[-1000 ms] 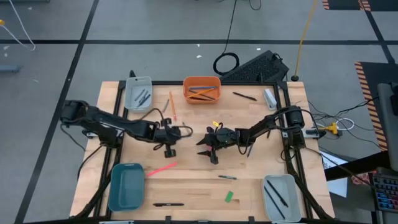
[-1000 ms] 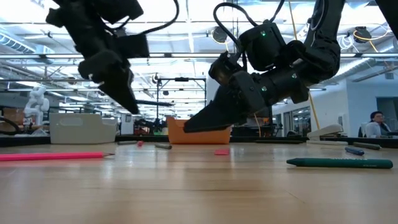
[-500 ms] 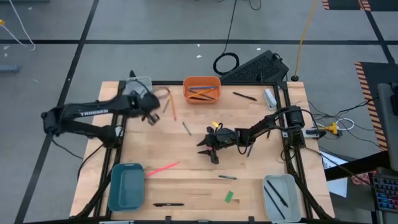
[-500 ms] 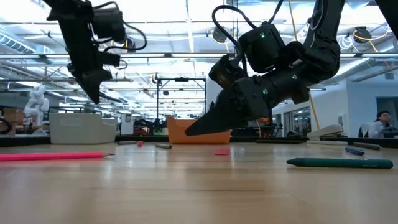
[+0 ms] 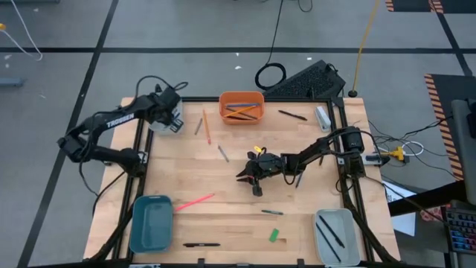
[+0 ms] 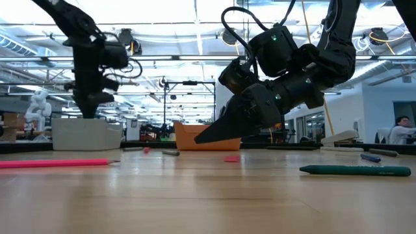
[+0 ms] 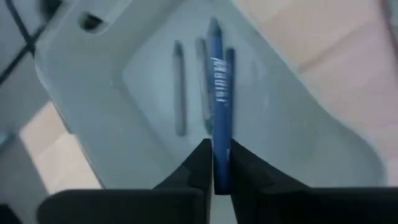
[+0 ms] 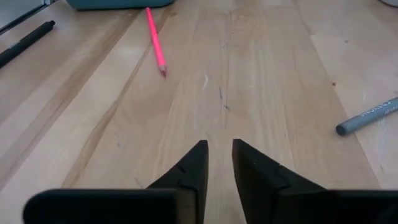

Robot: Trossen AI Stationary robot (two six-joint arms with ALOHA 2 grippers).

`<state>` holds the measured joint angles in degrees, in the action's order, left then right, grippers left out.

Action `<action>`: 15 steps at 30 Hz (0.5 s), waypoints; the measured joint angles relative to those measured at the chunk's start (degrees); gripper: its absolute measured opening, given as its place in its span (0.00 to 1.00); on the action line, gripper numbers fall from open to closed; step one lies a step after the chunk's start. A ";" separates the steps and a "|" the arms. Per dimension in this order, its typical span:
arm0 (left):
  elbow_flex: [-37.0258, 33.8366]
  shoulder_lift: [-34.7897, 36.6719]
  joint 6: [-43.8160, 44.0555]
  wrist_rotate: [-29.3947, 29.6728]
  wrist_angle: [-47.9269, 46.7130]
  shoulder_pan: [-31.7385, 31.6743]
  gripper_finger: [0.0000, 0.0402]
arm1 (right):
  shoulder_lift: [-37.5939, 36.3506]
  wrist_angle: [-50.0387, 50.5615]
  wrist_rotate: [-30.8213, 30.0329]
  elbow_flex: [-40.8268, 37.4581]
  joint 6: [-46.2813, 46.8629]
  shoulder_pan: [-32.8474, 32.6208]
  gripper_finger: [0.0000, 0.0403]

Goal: Sort crayons/erasers/pens/pencils in bins
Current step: Put the blue crayon into the top gray bin, then put the pink eraser into the blue bin

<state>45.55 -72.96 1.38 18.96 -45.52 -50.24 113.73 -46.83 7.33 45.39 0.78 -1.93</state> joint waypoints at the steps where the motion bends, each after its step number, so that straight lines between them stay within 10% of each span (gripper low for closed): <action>1: -0.13 -0.32 -0.16 -0.39 -0.04 -0.36 0.13 | 0.00 -0.07 0.02 0.00 0.00 0.00 0.15; 9: -0.12 -0.55 -0.17 0.28 2.39 -1.18 0.27 | 0.00 -0.04 0.00 0.00 0.02 0.04 0.15; 15: -0.12 4.47 0.24 2.10 1.56 2.85 0.19 | 0.00 0.45 0.00 0.00 -0.45 0.07 0.15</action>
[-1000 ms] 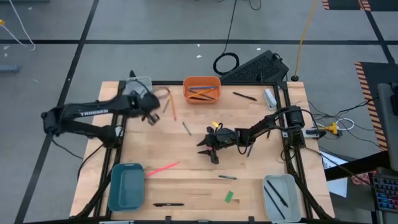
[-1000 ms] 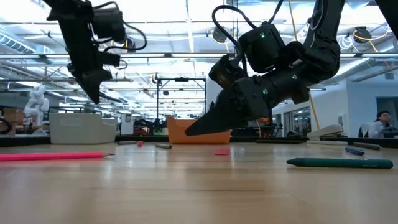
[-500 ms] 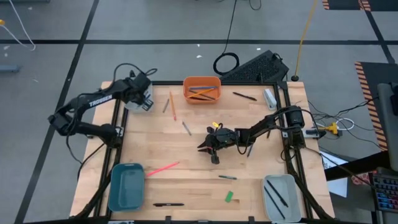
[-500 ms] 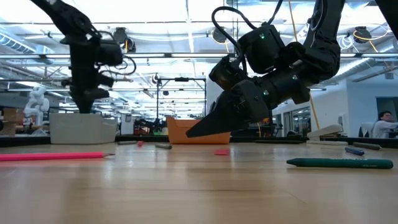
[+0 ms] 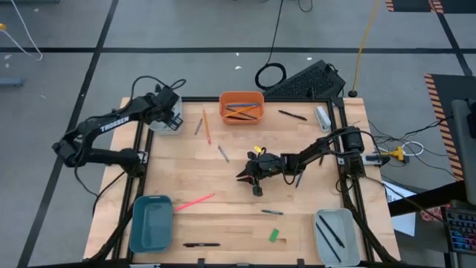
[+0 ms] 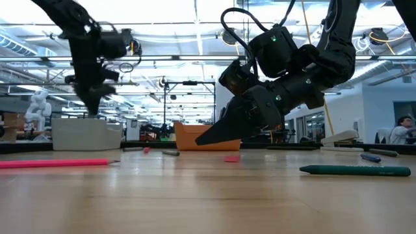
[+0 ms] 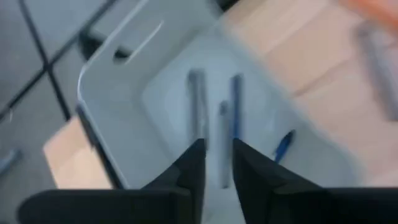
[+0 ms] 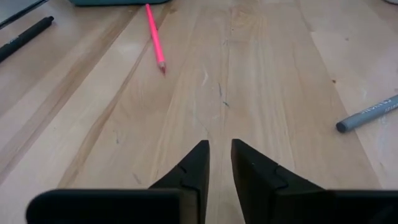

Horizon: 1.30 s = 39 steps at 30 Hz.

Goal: Sort crayons/erasers/pens/pencils in bins
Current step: Put the pink eraser into the blue bin

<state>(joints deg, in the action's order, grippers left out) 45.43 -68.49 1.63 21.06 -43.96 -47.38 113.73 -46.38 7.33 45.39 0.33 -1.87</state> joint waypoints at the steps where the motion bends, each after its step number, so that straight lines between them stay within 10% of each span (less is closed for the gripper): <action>1: 0.00 1.22 -0.27 -0.02 0.12 1.82 0.16 | -0.03 0.00 0.00 0.00 -0.22 0.02 0.15; 11: -2.71 6.84 -0.72 -3.23 10.08 25.58 0.02 | -11.82 17.00 -4.78 -0.02 -3.77 1.51 0.15; 24: -25.51 6.58 -2.59 -15.54 63.27 43.80 0.01 | -25.86 42.06 -4.08 0.95 -14.96 -0.57 0.03; 39: -27.63 6.58 1.69 -15.06 67.97 46.41 0.02 | -11.02 53.48 4.98 13.71 -35.61 2.05 0.47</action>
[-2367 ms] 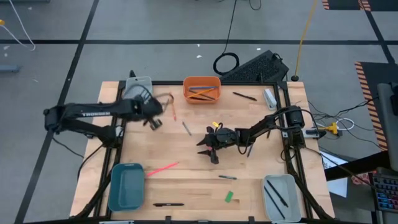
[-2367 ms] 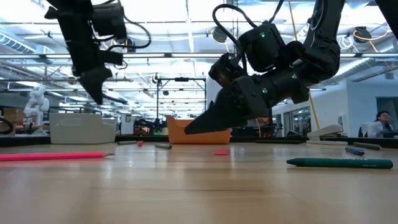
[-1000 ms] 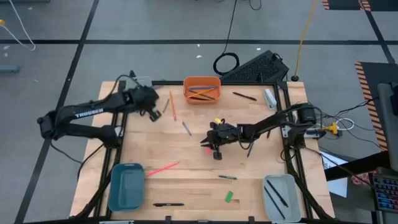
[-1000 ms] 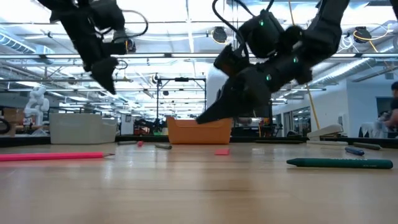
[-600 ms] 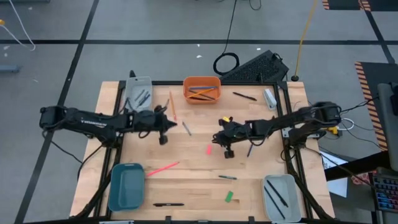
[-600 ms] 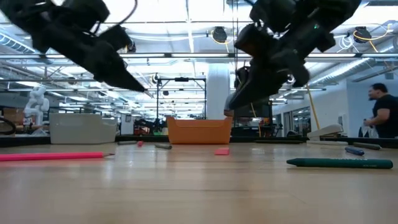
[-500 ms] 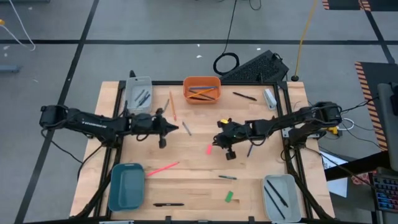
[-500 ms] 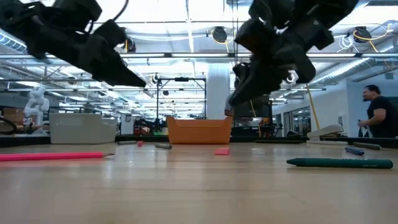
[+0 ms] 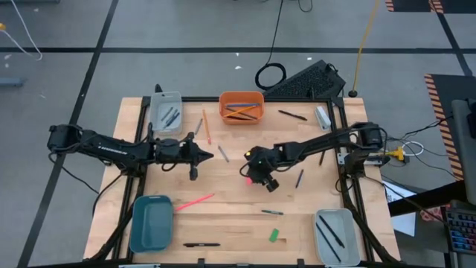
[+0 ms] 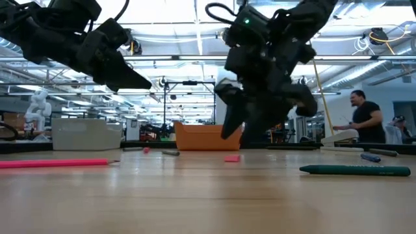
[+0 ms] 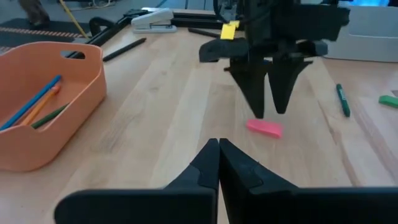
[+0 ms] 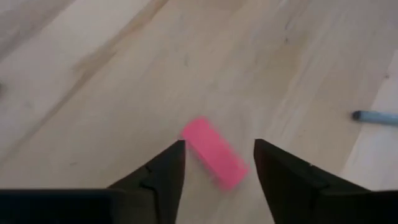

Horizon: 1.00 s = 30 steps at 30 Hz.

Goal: Sort crayons/erasers/pens/pencils in bins
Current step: Put the pink eraser into the blue bin

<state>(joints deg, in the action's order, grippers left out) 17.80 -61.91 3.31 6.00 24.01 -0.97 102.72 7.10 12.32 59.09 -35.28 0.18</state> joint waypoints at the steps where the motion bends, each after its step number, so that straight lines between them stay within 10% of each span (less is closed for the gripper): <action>1: 0.00 0.00 0.00 0.00 -0.10 0.00 0.03 | 0.61 -0.07 -0.01 0.37 -1.29 0.21 0.49; 13: 0.02 0.00 -1.29 0.04 -0.22 0.00 0.02 | 5.09 0.67 4.20 1.13 -5.71 3.18 0.50; 30: 0.02 0.00 -0.58 0.04 -0.74 0.00 0.03 | 5.99 14.07 7.17 1.11 18.17 3.42 0.26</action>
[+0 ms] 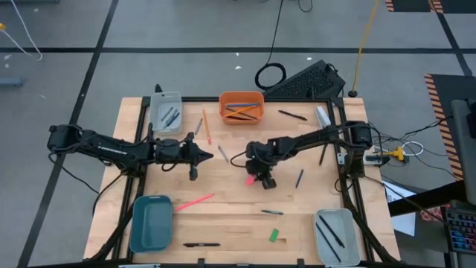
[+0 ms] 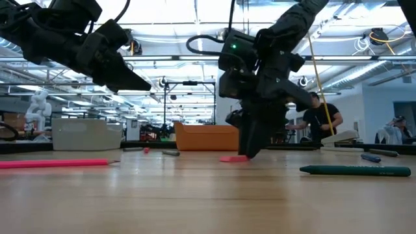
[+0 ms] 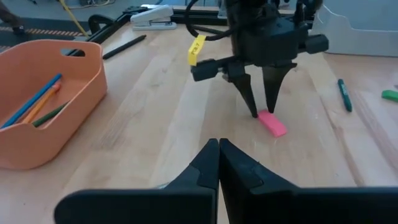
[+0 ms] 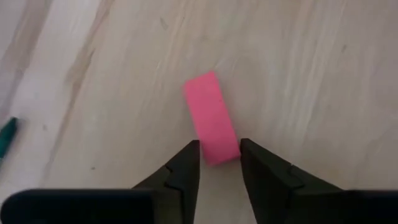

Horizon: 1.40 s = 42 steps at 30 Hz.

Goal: Sort crayons/erasers/pens/pencils in bins
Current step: Put the pink eraser into the blue bin

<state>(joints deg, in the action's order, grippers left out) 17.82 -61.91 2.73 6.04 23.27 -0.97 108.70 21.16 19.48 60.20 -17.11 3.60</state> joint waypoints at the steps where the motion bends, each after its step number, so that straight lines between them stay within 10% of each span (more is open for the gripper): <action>1: 0.00 0.00 0.47 0.00 0.00 0.00 0.04 | -0.02 0.28 -0.05 0.00 1.33 -0.33 0.26; 18: 0.04 0.00 4.37 0.02 -4.20 0.00 0.05 | -1.38 -8.17 -9.46 -0.22 4.49 -6.32 0.40; 32: 0.04 -1.31 6.41 -0.50 -3.12 1.31 0.05 | -0.28 -12.16 -8.76 -2.25 6.70 -5.53 0.16; 42: 0.07 -9.18 24.55 -6.37 2.01 2.23 0.07 | -2.90 -15.99 -9.33 -2.66 9.62 -5.49 0.16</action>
<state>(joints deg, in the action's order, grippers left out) 17.89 -71.09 27.28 -0.33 25.28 1.26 105.80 5.17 10.15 57.54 -7.49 -1.89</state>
